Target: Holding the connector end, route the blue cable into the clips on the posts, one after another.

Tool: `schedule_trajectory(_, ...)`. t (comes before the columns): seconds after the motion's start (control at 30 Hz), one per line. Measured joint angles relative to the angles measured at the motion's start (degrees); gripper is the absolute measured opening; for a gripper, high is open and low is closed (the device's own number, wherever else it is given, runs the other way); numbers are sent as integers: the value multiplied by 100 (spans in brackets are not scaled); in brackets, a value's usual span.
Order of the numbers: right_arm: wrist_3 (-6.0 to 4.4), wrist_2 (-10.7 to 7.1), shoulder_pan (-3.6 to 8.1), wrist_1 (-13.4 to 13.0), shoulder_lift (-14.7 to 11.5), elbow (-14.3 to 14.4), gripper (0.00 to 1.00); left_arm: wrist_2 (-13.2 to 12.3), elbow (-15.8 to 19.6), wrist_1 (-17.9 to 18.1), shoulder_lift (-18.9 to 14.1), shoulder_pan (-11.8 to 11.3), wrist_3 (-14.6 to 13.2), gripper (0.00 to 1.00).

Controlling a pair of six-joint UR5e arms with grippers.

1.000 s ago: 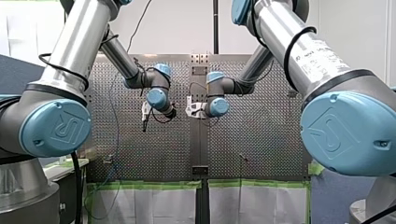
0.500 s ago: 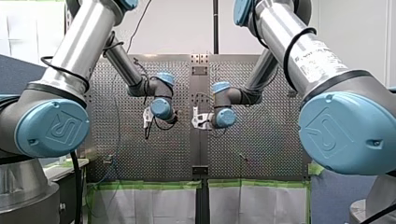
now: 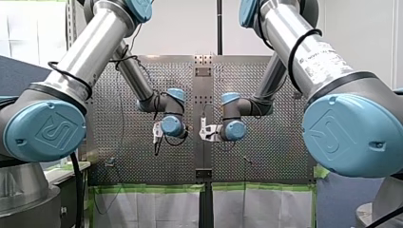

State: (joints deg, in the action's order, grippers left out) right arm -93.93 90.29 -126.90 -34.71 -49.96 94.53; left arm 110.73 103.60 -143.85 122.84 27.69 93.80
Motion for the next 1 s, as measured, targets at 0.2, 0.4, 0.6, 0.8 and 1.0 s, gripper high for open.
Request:
schedule_trajectory(0.2,-5,59,101,-220,7,319,0,126,0,180,146,81,21,2)
schedule_trajectory(0.4,-3,68,185,-482,161,632,0,135,0,390,419,169,101,2)
schedule_trajectory(0.6,-29,182,224,-678,429,824,0,193,0,620,693,243,151,2)
schedule_trajectory(0.8,-133,220,281,-968,595,1020,0,208,1,756,874,298,149,2)
schedule_trajectory(1.0,-114,224,375,-1257,611,1062,0,183,1,869,905,404,139,2)
